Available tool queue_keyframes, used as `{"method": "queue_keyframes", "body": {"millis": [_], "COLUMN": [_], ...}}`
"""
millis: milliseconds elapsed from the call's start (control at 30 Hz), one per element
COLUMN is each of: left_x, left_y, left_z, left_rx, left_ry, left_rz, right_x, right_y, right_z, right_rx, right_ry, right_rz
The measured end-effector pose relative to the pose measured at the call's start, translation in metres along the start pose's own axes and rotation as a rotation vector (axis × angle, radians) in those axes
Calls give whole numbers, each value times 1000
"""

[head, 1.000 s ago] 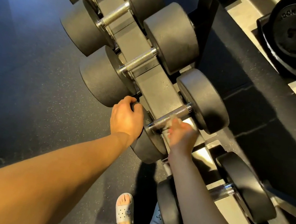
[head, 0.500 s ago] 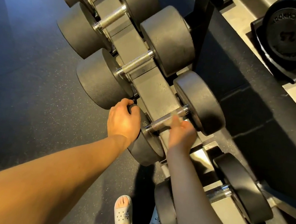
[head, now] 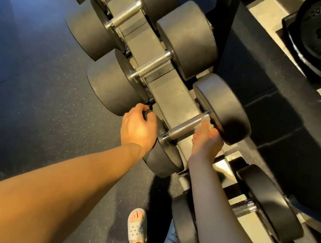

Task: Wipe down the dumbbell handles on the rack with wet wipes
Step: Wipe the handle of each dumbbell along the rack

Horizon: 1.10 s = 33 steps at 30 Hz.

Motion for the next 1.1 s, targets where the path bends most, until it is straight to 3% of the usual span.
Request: {"method": "queue_keyframes", "body": {"millis": [167, 267, 333, 400, 467, 567, 633, 733, 800, 900, 1033, 1100], "left_x": [1, 0, 0, 0, -1, -2, -2, -2, -3, -3, -4, -4], "left_y": [0, 0, 0, 1, 1, 2, 2, 2, 3, 3, 3, 4], "left_z": [0, 0, 0, 1, 1, 1, 2, 2, 2, 2, 2, 3], "left_rx": [-5, -2, 0, 6, 9, 4, 6, 10, 8, 7, 2, 2], "left_ry": [1, -5, 0, 4, 6, 6, 4, 4, 7, 7, 1, 0], "left_rz": [-1, -3, -1, 1, 5, 9, 8, 4, 9, 17, 18, 18], "right_x": [-20, -11, 1, 2, -8, -22, -16, 3, 7, 2, -7, 8], "right_y": [44, 25, 11, 10, 22, 40, 34, 8, -1, 12, 37, 33], "right_z": [-12, -6, 0, 0, -2, -5, -3, 8, 10, -1, -12, -13], "right_rx": [502, 340, 170, 108, 233, 559, 532, 243, 141, 207, 469, 435], "right_ry": [172, 173, 11, -148, -106, 103, 117, -5, -115, 18, 263, 485], "right_rz": [56, 111, 67, 6, 5, 66, 126, 91, 43, 68, 180, 437]}}
Point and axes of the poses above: each hand's wrist, its own y-axis away from the middle knuckle, its own z-axis out of the back of the hand, x = y × z, the point moved 3 cm from there along -y, towards the middle knuckle, and after that the axes turned 14 degrees about z, right-handed, at the moved point
